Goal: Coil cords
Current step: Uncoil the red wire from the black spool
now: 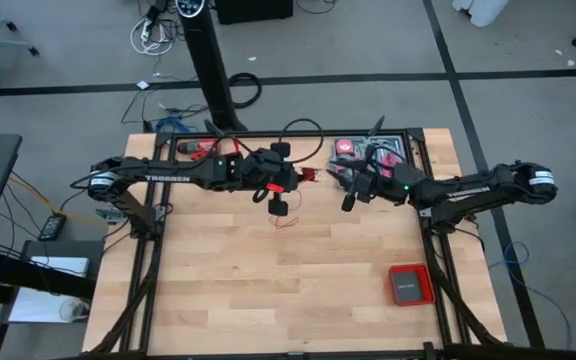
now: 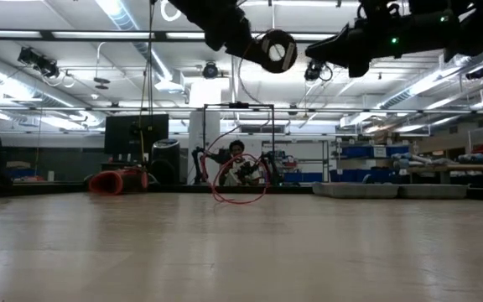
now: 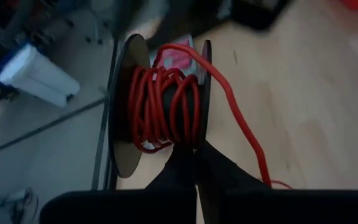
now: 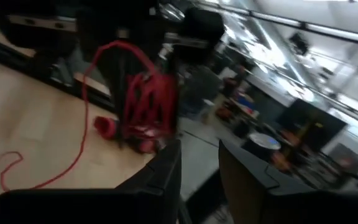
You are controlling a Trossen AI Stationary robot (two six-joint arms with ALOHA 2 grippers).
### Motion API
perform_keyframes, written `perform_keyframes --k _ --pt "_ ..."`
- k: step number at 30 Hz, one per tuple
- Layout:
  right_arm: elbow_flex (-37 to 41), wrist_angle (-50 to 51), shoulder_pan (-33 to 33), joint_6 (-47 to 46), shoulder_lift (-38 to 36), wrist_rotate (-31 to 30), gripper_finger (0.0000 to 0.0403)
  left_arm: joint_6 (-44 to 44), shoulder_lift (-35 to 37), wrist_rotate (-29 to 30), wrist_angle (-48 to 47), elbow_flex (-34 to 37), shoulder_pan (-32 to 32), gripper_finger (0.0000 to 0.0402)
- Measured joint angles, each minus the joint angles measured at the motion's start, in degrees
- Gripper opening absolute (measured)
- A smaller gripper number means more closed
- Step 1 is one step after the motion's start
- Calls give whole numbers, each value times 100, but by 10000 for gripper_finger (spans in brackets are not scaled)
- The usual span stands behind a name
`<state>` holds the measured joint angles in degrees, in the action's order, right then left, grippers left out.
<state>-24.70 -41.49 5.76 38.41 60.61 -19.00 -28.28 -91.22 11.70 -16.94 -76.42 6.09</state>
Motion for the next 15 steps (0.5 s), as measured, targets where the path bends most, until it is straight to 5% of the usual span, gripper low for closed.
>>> perform_keyframes --k 4,9,15 --pt "1 686 -164 -369 -431 -686 109 -5 112 223 -310 2 45 0" --pt "1 1313 -294 -1982 -308 -68 103 -18 286 392 -301 2 52 0" --pt "6 230 -429 -2607 513 226 95 -251 306 416 76 4 56 0"
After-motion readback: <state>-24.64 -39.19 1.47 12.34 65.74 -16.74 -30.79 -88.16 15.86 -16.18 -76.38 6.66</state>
